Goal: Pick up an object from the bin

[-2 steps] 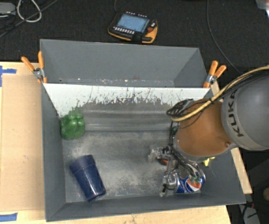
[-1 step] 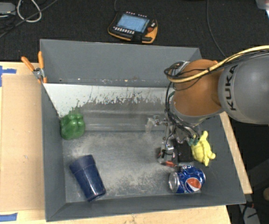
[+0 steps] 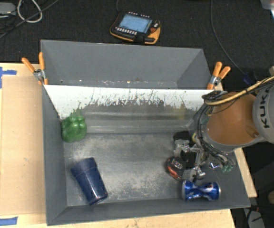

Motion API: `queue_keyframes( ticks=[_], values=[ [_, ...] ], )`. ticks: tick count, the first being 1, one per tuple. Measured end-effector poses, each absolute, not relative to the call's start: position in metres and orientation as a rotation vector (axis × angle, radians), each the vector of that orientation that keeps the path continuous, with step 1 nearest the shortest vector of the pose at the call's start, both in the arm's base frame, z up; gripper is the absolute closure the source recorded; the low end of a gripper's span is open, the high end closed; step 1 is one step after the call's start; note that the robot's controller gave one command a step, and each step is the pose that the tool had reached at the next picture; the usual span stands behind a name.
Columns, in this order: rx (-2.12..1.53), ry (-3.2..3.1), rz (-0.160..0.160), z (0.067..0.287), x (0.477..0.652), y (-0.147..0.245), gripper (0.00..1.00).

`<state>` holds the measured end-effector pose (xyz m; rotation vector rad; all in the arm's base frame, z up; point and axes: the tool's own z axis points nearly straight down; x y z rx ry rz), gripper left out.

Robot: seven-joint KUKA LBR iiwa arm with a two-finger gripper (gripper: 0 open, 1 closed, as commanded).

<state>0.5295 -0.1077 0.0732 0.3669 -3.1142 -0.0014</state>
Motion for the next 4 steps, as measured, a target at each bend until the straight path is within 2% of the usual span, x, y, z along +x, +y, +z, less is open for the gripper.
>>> queue_keyframes(
  ticks=[1,2,4],
  values=[
    [0.306,-3.143,-0.009,0.0892,0.5196,-0.0932,1.00],
    [0.303,-3.142,-0.010,0.0885,0.5192,-0.0932,0.00],
    [0.302,-3.142,-0.010,0.0885,0.5191,-0.0933,0.00]
  ],
)
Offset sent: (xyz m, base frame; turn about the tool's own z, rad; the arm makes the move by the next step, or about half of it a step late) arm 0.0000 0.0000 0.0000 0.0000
